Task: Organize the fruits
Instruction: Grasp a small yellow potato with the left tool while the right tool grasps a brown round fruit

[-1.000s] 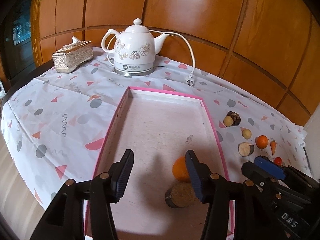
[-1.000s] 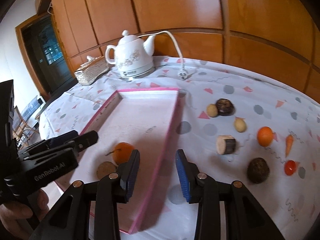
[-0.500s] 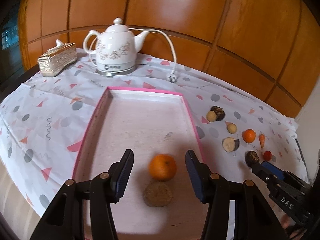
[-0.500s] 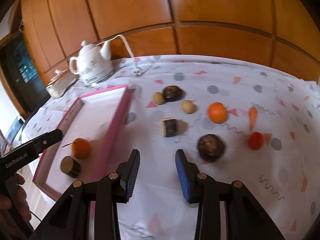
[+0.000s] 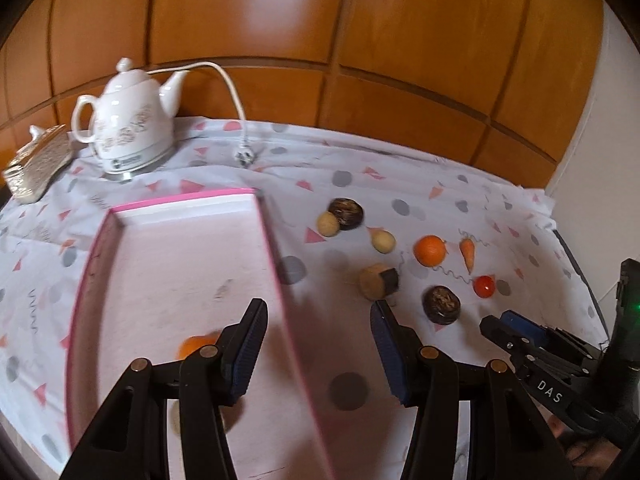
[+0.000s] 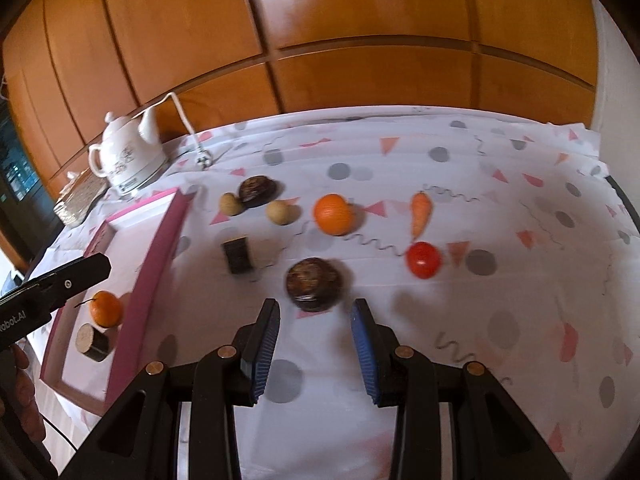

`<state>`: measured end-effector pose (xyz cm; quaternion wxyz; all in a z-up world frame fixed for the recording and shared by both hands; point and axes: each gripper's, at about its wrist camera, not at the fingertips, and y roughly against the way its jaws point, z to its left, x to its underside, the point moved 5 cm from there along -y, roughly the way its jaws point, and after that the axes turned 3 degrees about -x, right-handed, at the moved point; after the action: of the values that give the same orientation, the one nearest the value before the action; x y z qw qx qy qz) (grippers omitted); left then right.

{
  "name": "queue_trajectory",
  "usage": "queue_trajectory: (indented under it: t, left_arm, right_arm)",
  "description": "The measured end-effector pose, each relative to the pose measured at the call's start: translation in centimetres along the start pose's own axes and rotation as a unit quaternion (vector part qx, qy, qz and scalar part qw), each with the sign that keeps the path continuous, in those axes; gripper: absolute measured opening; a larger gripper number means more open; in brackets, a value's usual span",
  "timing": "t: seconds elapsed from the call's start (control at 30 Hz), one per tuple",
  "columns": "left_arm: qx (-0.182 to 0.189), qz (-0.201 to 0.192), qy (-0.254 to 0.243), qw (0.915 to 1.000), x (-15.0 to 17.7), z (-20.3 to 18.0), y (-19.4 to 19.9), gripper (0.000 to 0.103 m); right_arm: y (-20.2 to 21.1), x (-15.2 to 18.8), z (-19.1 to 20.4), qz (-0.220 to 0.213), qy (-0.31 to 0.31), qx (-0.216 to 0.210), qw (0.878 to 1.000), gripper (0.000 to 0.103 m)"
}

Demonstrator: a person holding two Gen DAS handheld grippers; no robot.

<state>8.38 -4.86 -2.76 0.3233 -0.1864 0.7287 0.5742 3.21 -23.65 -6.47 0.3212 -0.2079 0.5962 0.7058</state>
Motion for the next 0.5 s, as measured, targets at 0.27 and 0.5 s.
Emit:
queue_trajectory:
  t: [0.27,0.5]
  left_arm:
    - [0.019,0.034,0.002,0.9992,-1.2,-2.2,-3.3,0.054]
    - [0.023,0.054,0.012,0.9982,-3.6,-1.9,-6.6,0.038]
  right_arm:
    - [0.3,-0.2,-2.9,-0.003,-0.028,0.020,0.999,0.037]
    - [-0.2,-0.3,-3.6,-0.002,-0.034,0.019,0.999,0.037]
